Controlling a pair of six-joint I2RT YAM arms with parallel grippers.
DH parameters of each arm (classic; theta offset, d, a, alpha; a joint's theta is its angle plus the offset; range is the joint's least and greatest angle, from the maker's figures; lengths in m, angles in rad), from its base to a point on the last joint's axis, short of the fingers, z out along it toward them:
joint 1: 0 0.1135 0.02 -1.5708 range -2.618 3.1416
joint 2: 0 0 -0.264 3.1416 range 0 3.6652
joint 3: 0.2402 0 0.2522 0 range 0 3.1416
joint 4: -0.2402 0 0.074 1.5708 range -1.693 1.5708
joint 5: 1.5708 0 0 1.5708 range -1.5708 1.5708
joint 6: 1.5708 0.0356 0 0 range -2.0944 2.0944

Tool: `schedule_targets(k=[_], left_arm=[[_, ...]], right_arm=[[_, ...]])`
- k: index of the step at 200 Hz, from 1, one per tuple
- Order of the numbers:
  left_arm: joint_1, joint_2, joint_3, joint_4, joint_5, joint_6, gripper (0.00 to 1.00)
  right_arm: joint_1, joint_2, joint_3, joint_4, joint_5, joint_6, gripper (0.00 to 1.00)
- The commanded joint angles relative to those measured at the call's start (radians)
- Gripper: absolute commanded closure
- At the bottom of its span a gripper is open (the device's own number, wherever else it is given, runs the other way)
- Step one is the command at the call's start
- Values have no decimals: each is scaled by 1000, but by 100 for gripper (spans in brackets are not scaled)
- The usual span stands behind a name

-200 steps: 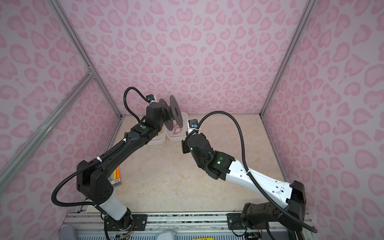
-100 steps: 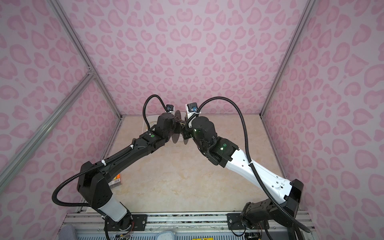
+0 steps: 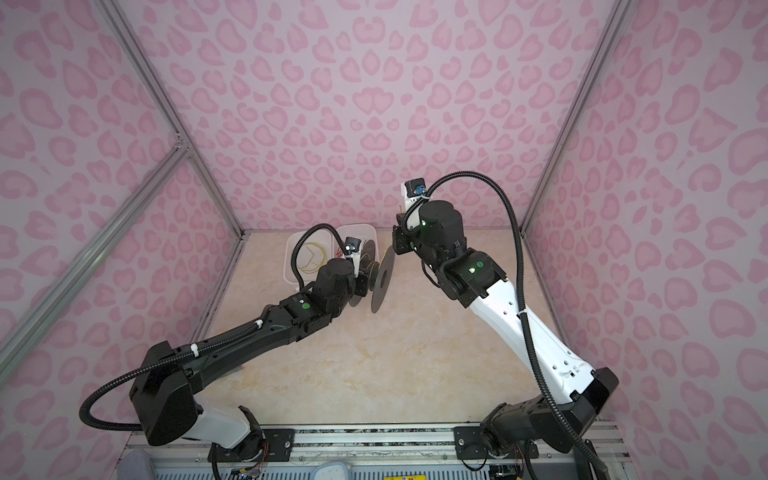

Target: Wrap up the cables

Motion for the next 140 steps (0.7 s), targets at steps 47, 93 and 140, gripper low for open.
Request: schedule_targets(k=[47, 93, 140], left_arm=[[-96, -90, -151, -62, -113, 184, 96], [-161, -129, -205, -34, -88, 262, 96], [-212, -132, -232, -34, -99, 250, 96]], right_arm=[[-188, 28, 65, 147, -223, 52, 100], [-336, 90, 56, 244, -390, 166, 100], [-422, 146, -1, 407, -470, 340, 100]])
